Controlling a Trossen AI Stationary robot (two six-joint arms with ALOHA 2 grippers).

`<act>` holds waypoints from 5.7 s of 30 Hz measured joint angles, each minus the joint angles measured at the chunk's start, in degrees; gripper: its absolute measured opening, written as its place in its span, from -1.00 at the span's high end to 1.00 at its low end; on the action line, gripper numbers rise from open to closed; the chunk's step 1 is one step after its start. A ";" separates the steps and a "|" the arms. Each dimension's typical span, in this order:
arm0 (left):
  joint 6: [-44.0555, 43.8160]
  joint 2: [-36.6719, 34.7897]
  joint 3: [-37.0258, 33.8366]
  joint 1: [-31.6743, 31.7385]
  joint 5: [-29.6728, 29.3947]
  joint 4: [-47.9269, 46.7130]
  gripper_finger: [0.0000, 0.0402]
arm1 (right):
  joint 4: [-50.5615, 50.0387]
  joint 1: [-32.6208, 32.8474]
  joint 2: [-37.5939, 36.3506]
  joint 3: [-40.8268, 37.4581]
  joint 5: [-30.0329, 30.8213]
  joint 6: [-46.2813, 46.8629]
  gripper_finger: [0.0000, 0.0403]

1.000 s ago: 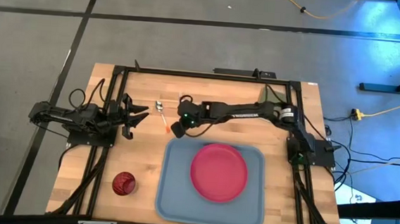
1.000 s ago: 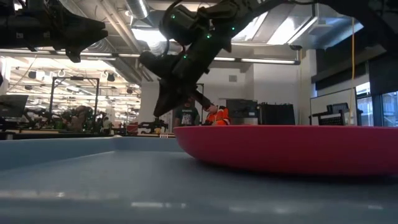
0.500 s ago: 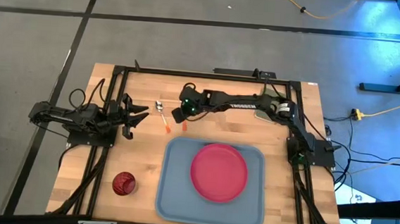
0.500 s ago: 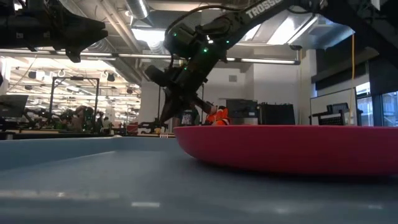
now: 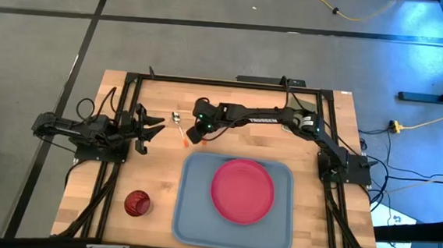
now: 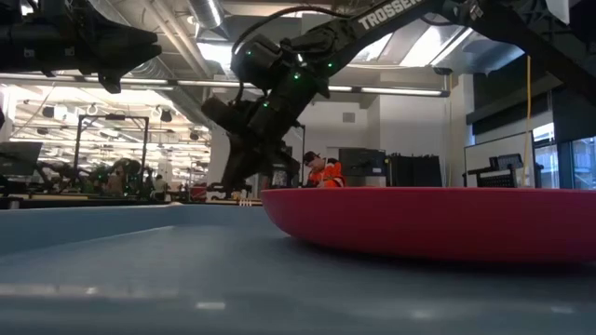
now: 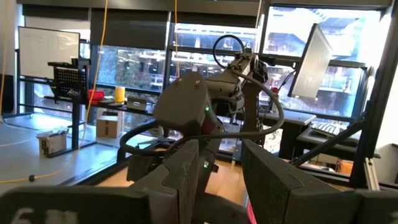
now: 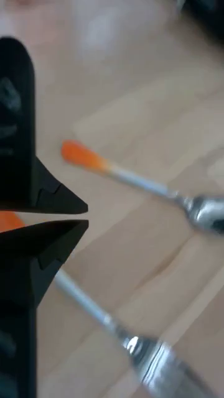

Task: Pick and place plate/cup/fork/spoon on tray
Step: Put the orange fork to the right of the pink plate on the blue serving tray

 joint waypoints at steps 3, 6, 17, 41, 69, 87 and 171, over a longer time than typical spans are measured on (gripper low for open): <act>0.00 0.00 0.00 0.00 0.02 0.00 0.43 | 0.22 -0.02 -0.01 0.00 0.29 0.33 0.83; 0.00 0.00 0.00 0.00 0.02 0.00 0.43 | 0.16 -0.07 -0.01 0.00 0.46 0.39 0.83; 0.01 0.00 -0.01 0.02 0.02 0.00 0.43 | -1.63 -0.09 -0.01 0.00 1.86 0.10 0.62; 0.00 0.00 -0.02 0.00 0.07 0.00 0.43 | 2.76 -1.41 0.39 -4.66 7.03 7.52 0.43; 0.00 0.00 0.00 0.01 0.05 0.00 0.43 | 2.90 -1.21 2.44 -4.68 7.08 10.57 0.43; 0.00 0.00 0.00 0.02 0.05 0.00 0.43 | 4.26 -0.59 2.57 -4.66 8.55 10.98 0.46; 0.00 -0.02 0.00 0.02 0.02 0.11 0.43 | -20.40 3.26 -1.26 2.54 17.74 4.93 0.89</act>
